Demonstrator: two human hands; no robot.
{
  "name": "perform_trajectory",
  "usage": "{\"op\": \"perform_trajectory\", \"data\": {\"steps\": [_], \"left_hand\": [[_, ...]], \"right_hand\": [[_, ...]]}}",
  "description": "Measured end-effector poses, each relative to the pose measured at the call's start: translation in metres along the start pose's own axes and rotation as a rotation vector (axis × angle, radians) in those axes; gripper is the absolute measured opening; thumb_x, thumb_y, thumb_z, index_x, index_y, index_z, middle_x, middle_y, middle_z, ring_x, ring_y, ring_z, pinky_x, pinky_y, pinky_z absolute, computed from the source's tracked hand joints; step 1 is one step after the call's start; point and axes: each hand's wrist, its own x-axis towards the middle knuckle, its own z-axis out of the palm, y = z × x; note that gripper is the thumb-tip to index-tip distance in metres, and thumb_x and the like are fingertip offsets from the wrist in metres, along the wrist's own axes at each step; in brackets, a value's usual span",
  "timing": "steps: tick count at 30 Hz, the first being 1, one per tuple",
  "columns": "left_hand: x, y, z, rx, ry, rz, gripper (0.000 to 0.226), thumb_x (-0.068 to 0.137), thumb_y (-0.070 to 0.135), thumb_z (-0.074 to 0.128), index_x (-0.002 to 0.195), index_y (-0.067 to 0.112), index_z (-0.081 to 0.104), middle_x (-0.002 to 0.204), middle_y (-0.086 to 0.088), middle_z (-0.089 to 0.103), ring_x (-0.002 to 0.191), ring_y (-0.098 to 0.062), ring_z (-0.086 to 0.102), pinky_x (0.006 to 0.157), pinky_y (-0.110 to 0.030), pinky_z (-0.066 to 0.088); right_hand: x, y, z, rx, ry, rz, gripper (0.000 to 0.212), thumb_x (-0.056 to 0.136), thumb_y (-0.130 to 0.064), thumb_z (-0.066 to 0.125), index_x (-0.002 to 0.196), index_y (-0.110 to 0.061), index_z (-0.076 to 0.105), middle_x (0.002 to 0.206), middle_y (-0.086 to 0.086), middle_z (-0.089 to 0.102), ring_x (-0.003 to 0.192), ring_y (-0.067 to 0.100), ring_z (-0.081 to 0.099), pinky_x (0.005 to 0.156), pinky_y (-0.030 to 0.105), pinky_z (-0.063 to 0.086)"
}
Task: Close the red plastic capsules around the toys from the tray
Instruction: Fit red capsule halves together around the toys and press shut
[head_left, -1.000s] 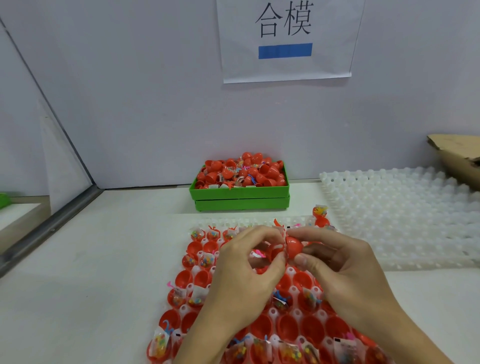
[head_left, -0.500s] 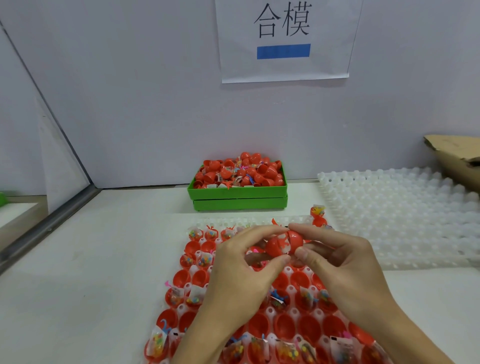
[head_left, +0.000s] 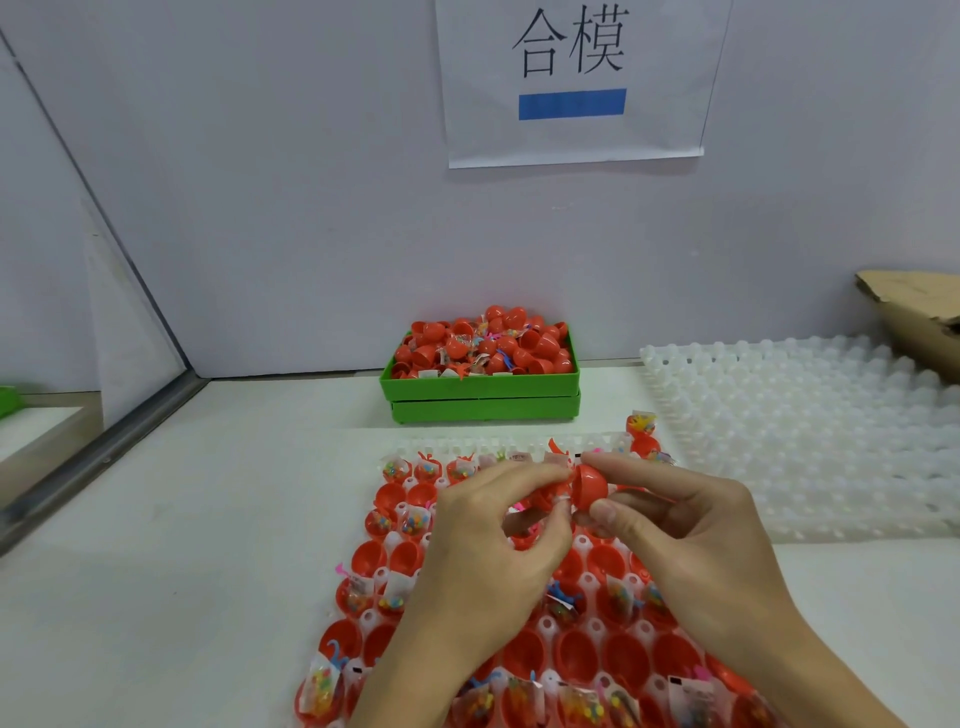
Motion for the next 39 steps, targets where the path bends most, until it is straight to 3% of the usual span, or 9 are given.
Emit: {"op": "perform_trajectory", "data": {"steps": [7,11,15,18,21,23,29,34,39], "left_hand": [[-0.0012,0.0010,0.0019,0.151,-0.008,0.128,0.030,0.090,0.020,0.061,0.118,0.018,0.071,0.110,0.013,0.068,0.104,0.005,0.062,0.086,-0.021,0.055],[-0.0019,-0.0003,0.0054,0.213,0.071,0.145,0.033,0.086,0.015,0.065,0.118,0.016,0.071,0.110,0.010,0.070,0.103,0.004,0.062,0.089,-0.021,0.052],[-0.0032,0.0025,0.0027,-0.024,0.052,-0.045,0.051,0.082,0.020,0.070,0.129,0.036,0.058,0.105,0.023,0.069,0.102,0.008,0.064,0.082,-0.012,0.053],[-0.0019,0.0050,-0.0003,-0.100,0.013,-0.069,0.039,0.079,0.017,0.073,0.115,0.033,0.067,0.105,0.025,0.068,0.101,0.005,0.065,0.079,-0.012,0.054],[-0.0006,0.0060,-0.0022,-0.149,-0.027,-0.097,0.042,0.080,0.005,0.076,0.111,0.031,0.070,0.104,0.022,0.069,0.101,0.003,0.066,0.081,-0.013,0.054],[0.0002,0.0053,-0.0025,-0.174,-0.014,-0.125,0.044,0.079,-0.003,0.076,0.106,0.032,0.072,0.101,0.017,0.071,0.098,0.000,0.067,0.080,-0.014,0.055],[0.0020,0.0056,-0.0026,-0.157,0.009,-0.143,0.049,0.078,-0.009,0.073,0.100,0.035,0.074,0.096,0.016,0.073,0.094,-0.004,0.069,0.078,-0.018,0.056],[0.0017,0.0082,-0.0016,-0.262,-0.012,-0.150,0.051,0.078,-0.015,0.069,0.097,0.033,0.075,0.096,0.009,0.075,0.088,-0.006,0.072,0.073,-0.015,0.055],[0.0014,0.0094,-0.0022,-0.354,-0.043,-0.123,0.042,0.077,-0.011,0.074,0.099,0.023,0.075,0.098,0.000,0.074,0.091,-0.014,0.072,0.079,-0.020,0.056]], "right_hand": [[0.0003,0.0021,-0.0012,-0.050,-0.008,-0.008,0.055,0.078,0.015,0.071,0.090,-0.038,0.080,0.079,0.008,0.076,0.076,0.018,0.075,0.076,0.025,0.059],[0.0002,0.0038,-0.0011,-0.097,-0.011,-0.030,0.053,0.076,0.019,0.070,0.090,-0.031,0.080,0.074,-0.001,0.073,0.067,0.007,0.069,0.067,0.013,0.053],[0.0000,0.0050,-0.0011,-0.149,-0.014,-0.052,0.055,0.076,0.020,0.070,0.094,-0.030,0.080,0.075,-0.004,0.070,0.067,0.006,0.066,0.066,0.013,0.052],[0.0011,0.0050,-0.0012,-0.145,0.004,-0.051,0.059,0.077,0.018,0.070,0.095,-0.038,0.079,0.078,-0.003,0.071,0.071,0.014,0.069,0.071,0.025,0.058],[0.0012,0.0055,-0.0014,-0.147,0.020,-0.039,0.062,0.078,0.015,0.071,0.095,-0.044,0.077,0.082,0.001,0.073,0.079,0.028,0.071,0.079,0.037,0.059],[-0.0001,0.0041,-0.0019,-0.156,0.009,-0.044,0.057,0.079,0.012,0.072,0.097,-0.042,0.077,0.082,0.002,0.074,0.080,0.028,0.071,0.079,0.039,0.059],[0.0002,0.0007,-0.0029,-0.110,-0.025,-0.069,0.050,0.075,0.014,0.074,0.093,-0.032,0.080,0.075,0.002,0.070,0.066,0.008,0.067,0.063,0.015,0.052],[0.0014,0.0027,-0.0033,-0.108,0.017,-0.063,0.054,0.074,0.018,0.072,0.086,-0.034,0.081,0.073,0.003,0.075,0.067,0.014,0.073,0.068,0.019,0.057],[0.0017,0.0055,-0.0029,-0.086,0.036,-0.061,0.059,0.074,0.018,0.071,0.090,-0.038,0.079,0.074,0.003,0.077,0.068,0.013,0.074,0.067,0.016,0.056]]}}
